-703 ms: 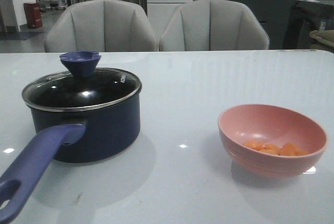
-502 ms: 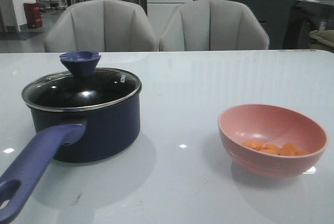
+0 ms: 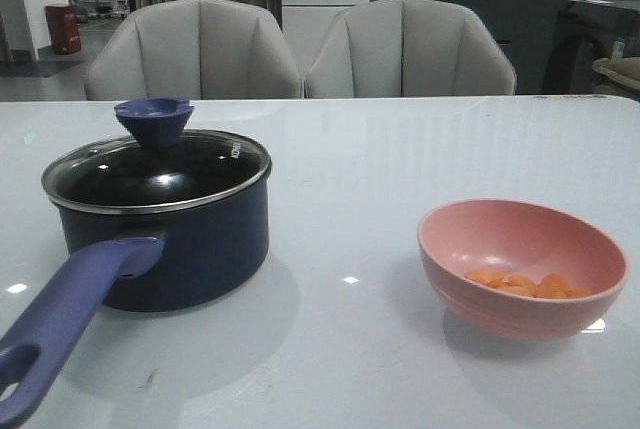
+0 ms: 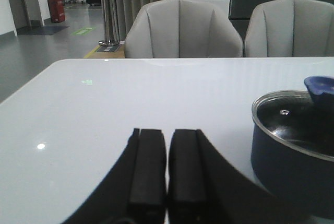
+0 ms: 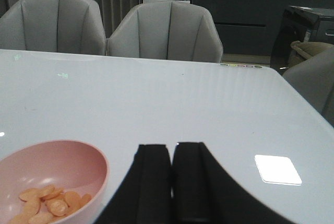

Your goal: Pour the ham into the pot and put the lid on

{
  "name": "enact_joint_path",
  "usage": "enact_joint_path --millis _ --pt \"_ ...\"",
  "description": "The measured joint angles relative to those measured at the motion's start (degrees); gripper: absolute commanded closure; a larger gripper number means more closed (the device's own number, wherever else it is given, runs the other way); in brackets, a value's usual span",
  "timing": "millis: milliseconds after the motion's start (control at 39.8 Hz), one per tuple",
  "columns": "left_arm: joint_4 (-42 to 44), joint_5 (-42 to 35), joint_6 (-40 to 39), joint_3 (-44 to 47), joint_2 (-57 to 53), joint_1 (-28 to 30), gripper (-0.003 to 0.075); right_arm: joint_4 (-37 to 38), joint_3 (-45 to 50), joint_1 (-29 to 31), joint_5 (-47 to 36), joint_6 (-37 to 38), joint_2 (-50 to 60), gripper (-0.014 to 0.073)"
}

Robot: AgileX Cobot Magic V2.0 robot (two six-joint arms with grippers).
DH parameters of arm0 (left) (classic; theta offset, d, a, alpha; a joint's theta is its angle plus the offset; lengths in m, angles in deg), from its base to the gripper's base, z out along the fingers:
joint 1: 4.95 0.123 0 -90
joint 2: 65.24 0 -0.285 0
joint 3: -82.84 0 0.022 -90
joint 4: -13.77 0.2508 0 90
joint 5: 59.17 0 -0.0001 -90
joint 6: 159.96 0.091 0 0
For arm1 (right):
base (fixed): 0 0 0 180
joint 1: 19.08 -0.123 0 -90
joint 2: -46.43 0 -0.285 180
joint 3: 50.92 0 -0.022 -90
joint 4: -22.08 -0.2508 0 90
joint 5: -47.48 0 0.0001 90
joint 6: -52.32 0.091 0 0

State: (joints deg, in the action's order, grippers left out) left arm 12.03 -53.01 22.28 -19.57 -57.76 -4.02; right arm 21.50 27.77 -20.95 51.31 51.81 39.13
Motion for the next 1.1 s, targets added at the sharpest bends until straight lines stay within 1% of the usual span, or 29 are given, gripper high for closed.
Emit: enact_joint_path --millis 125,201,477,602,703,753,828,904,954,1104 --pt "6.8 0.0 0.2 0.0 0.0 0.0 0.0606 0.0 0.0 0.0 0.0 0.0 0.0 0.0446" --pt "8.8 0.0 0.2 0.0 0.0 0.0 0.0606 0.0 0.0 0.0 0.0 0.0 0.0 0.0446" --pt "10.0 0.0 0.2 0.0 0.0 0.0 0.0606 0.0 0.0 0.0 0.0 0.0 0.0 0.0446" --pt "9.9 -2.9 0.2 0.0 0.0 0.0 0.0606 0.0 0.0 0.0 0.0 0.0 0.0 0.0446" --pt "6.3 -8.4 -0.4 0.0 0.0 0.0 0.0606 0.0 0.0 0.0 0.0 0.0 0.0 0.0446" --pt "3.2 -11.4 -1.0 0.0 0.0 0.0 0.0606 0.0 0.0 0.0 0.0 0.0 0.0 0.0446" --pt "-1.8 -13.7 -1.4 0.0 0.0 0.0 0.0606 0.0 0.0 0.0 0.0 0.0 0.0 0.0446" --pt "-4.8 -11.4 -1.6 -0.5 0.0 0.0 0.0606 0.0 0.0 0.0 0.0 0.0 0.0 0.0446" --pt "-5.7 -8.1 -1.7 -1.7 0.2 0.0 0.0606 0.0 0.0 0.0 0.0 0.0 0.0 0.0446" --pt "-6.2 -0.9 -1.7 -8.4 4.0 0.0 0.0606 0.0 0.0 0.0 0.0 0.0 0.0 0.0446"
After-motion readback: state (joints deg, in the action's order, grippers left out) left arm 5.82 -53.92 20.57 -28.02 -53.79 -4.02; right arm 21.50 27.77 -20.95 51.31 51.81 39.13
